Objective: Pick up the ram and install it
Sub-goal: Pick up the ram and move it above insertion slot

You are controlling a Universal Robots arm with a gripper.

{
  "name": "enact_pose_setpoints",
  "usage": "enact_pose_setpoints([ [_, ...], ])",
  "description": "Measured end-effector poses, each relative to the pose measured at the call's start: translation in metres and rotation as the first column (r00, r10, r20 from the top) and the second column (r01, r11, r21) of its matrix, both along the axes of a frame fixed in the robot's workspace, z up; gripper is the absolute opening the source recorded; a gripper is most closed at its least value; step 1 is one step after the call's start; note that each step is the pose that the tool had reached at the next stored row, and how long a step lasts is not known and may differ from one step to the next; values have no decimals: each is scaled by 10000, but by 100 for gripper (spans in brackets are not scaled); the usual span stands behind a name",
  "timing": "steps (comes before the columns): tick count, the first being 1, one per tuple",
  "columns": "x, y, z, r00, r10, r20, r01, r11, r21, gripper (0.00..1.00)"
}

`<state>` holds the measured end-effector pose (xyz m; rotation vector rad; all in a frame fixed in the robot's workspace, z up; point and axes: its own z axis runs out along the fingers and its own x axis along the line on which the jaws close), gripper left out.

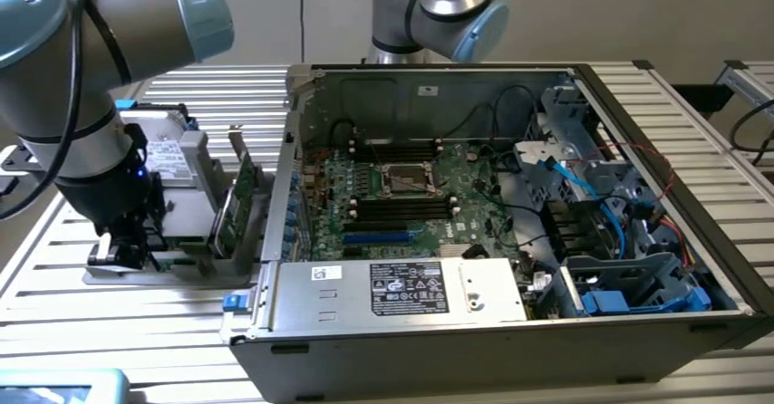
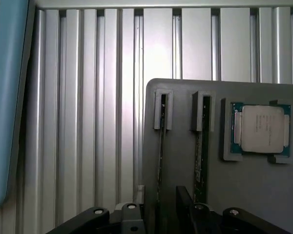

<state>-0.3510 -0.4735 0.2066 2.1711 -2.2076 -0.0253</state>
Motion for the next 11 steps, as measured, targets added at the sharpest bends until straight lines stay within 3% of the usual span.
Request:
enact_pose_setpoints([
  [11,0,12,-54,10000,-1,-10,1,10000,-1,38],
])
